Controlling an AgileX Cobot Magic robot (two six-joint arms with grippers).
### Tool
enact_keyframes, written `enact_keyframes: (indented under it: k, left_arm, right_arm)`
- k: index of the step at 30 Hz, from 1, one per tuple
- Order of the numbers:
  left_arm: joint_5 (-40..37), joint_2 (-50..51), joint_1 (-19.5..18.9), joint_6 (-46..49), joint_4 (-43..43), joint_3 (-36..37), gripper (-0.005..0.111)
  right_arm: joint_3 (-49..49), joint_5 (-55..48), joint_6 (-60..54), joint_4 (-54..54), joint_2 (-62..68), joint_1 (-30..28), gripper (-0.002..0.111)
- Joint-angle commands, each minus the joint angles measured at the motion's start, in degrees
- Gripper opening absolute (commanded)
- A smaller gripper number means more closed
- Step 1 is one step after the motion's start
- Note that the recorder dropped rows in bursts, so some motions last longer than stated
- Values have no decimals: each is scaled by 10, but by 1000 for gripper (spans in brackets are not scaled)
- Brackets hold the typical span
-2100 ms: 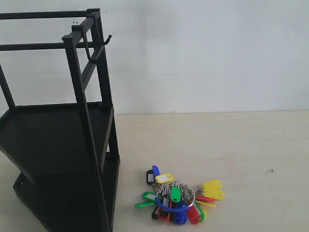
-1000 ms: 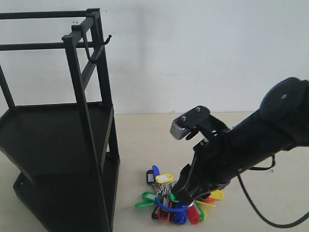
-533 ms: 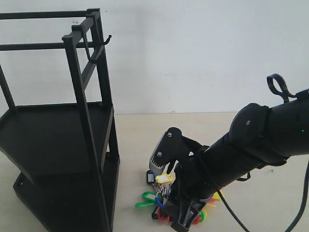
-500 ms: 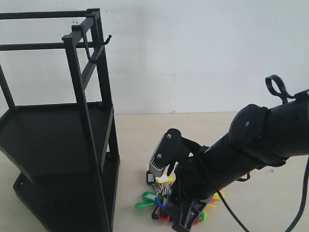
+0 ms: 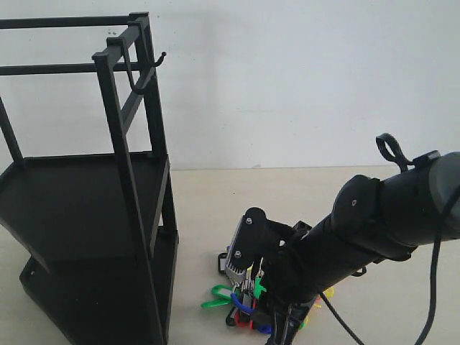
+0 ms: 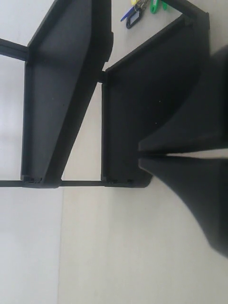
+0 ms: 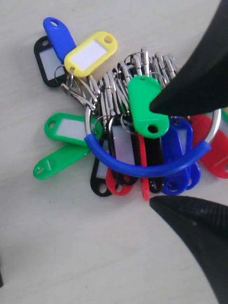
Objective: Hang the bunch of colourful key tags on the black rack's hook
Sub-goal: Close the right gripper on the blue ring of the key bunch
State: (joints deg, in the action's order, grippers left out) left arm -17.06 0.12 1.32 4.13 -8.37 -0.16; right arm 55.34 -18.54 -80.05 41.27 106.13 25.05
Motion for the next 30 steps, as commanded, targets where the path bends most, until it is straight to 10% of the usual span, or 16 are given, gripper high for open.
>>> enact_keyframes:
  k: [1, 23, 30]
  left_arm:
    - [5, -1, -1, 2, 3, 2, 4]
    - [5, -1, -1, 2, 3, 2, 4]
    - [5, -1, -1, 2, 3, 2, 4]
  right_arm:
    - [1, 5, -11, -2, 3, 0, 50]
    - [1, 55, -27, 2, 47, 0, 49]
    - [1, 55, -27, 2, 47, 0, 10]
